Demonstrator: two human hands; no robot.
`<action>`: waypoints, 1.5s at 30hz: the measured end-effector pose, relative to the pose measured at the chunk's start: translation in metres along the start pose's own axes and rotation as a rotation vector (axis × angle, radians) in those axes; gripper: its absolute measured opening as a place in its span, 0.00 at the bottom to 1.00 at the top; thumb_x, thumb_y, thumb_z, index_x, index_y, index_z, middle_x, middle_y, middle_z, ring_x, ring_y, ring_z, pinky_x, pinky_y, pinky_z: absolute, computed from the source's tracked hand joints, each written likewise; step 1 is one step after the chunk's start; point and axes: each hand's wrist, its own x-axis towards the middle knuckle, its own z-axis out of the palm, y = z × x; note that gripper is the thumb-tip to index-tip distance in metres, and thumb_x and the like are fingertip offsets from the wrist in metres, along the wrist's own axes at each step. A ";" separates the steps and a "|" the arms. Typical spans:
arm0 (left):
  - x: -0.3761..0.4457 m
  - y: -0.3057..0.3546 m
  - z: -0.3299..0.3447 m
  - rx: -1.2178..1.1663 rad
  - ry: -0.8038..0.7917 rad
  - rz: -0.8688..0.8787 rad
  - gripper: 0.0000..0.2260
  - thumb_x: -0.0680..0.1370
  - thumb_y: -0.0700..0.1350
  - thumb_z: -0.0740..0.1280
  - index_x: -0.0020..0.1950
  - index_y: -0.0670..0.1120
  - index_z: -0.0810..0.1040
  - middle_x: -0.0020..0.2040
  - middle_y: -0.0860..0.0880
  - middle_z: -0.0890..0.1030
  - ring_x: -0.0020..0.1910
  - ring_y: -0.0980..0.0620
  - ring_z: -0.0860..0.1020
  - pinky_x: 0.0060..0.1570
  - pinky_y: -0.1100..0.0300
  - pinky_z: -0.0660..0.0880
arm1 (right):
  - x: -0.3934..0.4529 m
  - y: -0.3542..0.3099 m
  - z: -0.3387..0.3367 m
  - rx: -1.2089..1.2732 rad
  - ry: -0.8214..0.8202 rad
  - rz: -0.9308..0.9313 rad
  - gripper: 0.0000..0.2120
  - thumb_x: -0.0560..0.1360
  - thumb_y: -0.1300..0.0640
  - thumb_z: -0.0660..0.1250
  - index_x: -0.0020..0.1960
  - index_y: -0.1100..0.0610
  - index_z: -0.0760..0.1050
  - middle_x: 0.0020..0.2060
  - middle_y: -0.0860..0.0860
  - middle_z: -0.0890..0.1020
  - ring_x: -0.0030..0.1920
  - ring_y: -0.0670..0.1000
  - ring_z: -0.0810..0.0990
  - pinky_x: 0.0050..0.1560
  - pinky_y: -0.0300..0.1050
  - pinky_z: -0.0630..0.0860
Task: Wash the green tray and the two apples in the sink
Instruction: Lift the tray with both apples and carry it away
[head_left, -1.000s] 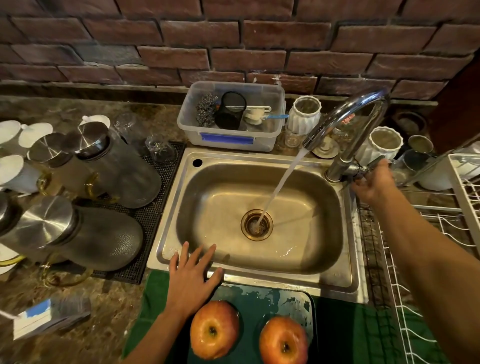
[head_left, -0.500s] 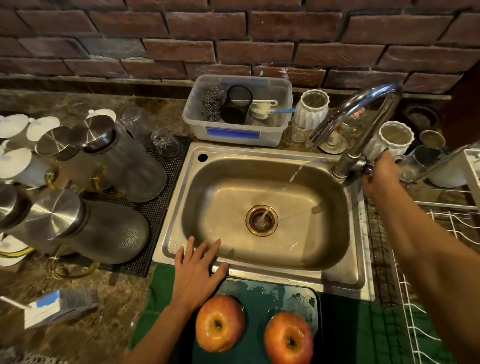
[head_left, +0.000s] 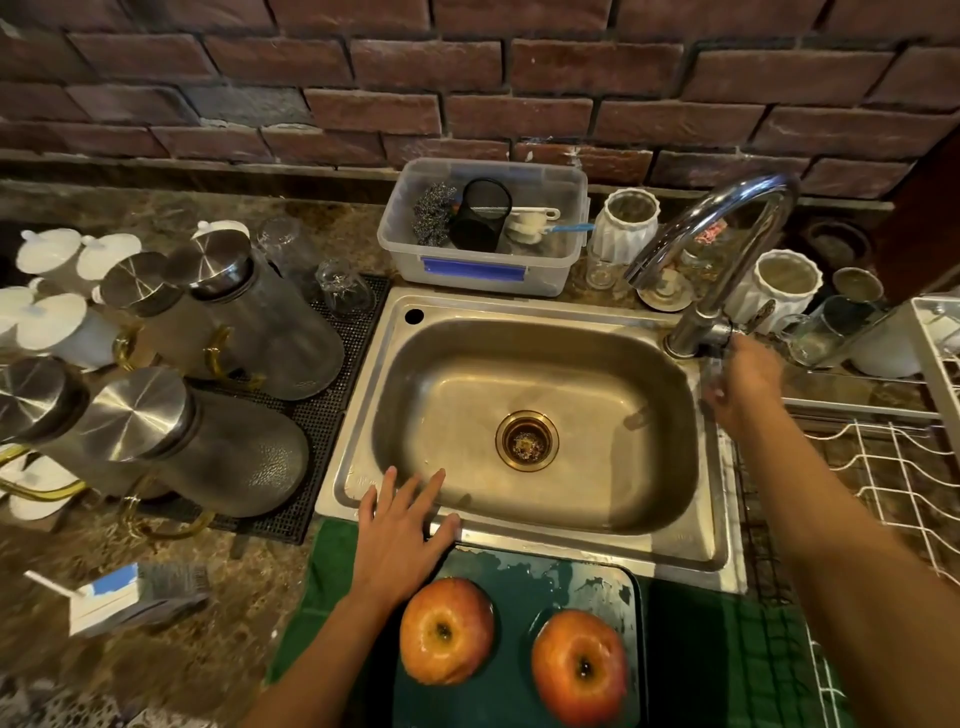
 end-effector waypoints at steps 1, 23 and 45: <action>-0.001 0.000 -0.001 -0.052 0.002 -0.008 0.33 0.77 0.70 0.48 0.79 0.59 0.63 0.76 0.50 0.70 0.81 0.46 0.54 0.77 0.44 0.50 | -0.008 0.007 -0.002 -0.031 -0.017 -0.016 0.06 0.77 0.53 0.63 0.43 0.52 0.75 0.42 0.54 0.75 0.31 0.49 0.69 0.31 0.45 0.64; -0.100 -0.008 -0.028 -0.946 -0.262 -0.460 0.60 0.58 0.69 0.77 0.82 0.46 0.56 0.79 0.42 0.64 0.76 0.43 0.65 0.73 0.49 0.65 | -0.220 0.185 -0.107 -0.559 -0.393 -0.078 0.26 0.78 0.48 0.68 0.70 0.63 0.72 0.64 0.57 0.78 0.52 0.45 0.77 0.56 0.40 0.68; -0.109 0.004 -0.047 -1.097 -0.358 -0.590 0.47 0.66 0.57 0.81 0.79 0.44 0.63 0.58 0.46 0.74 0.55 0.48 0.74 0.47 0.53 0.72 | -0.230 0.206 -0.112 -0.371 -0.418 0.099 0.54 0.61 0.36 0.78 0.76 0.64 0.63 0.68 0.59 0.75 0.66 0.58 0.76 0.68 0.58 0.73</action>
